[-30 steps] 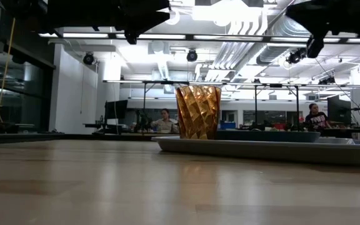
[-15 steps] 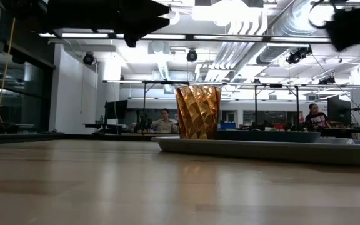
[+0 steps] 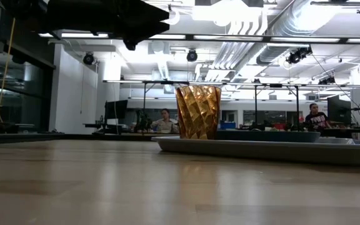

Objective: Pick and place plate/cup/fork/spoon on tray
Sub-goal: Put the orange fork on the blue tray to the right of the blue plate

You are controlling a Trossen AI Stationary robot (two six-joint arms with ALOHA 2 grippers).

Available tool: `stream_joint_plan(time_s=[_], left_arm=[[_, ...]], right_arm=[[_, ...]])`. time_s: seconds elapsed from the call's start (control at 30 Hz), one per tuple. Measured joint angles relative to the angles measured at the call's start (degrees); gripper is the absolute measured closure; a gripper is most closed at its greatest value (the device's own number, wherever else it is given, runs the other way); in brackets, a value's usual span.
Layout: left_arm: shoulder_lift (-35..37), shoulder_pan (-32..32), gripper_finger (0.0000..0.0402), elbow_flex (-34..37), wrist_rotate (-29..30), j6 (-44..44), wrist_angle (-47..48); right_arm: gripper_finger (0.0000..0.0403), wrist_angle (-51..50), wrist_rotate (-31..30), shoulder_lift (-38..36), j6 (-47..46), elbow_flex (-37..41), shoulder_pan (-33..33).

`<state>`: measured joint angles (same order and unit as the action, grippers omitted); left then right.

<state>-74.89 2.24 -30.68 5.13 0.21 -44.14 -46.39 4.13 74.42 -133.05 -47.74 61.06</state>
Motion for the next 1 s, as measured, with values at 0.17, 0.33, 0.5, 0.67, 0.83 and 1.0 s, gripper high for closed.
stream_joint_plan(time_s=[0.17, 0.33, 0.5, 0.67, 0.83, 1.0], left_arm=[[0.0, 0.0, 0.0233, 0.0, 0.0, 0.0, 0.6], [0.0, 0.0, 0.0233, 0.0, 0.0, 0.0, 1.3], [0.0, 0.0, 0.0233, 0.0, 0.0, 0.0, 1.0], [0.0, -0.4, 0.0233, 0.0, 0.0, 2.4, 1.0], [0.0, -1.2, 0.0233, 0.0, 0.0, 3.0, 1.6], [0.0, -2.0, 0.0233, 0.0, 0.0, 3.0, 1.6]], right_arm=[[0.0277, -4.3, -4.7, 9.2, 1.2, -5.4, -1.2], [0.0277, -1.1, -2.8, 17.1, 1.0, -6.9, -1.6], [0.0277, 1.0, -2.1, 21.9, 0.7, -6.9, -2.8], [0.0277, -1.2, -1.9, 23.4, 0.7, -6.9, -3.7], [0.0277, -3.5, -1.3, 23.8, 0.9, -6.9, -3.8], [0.0318, -3.8, -1.1, 23.8, 1.2, -6.9, -3.8]])
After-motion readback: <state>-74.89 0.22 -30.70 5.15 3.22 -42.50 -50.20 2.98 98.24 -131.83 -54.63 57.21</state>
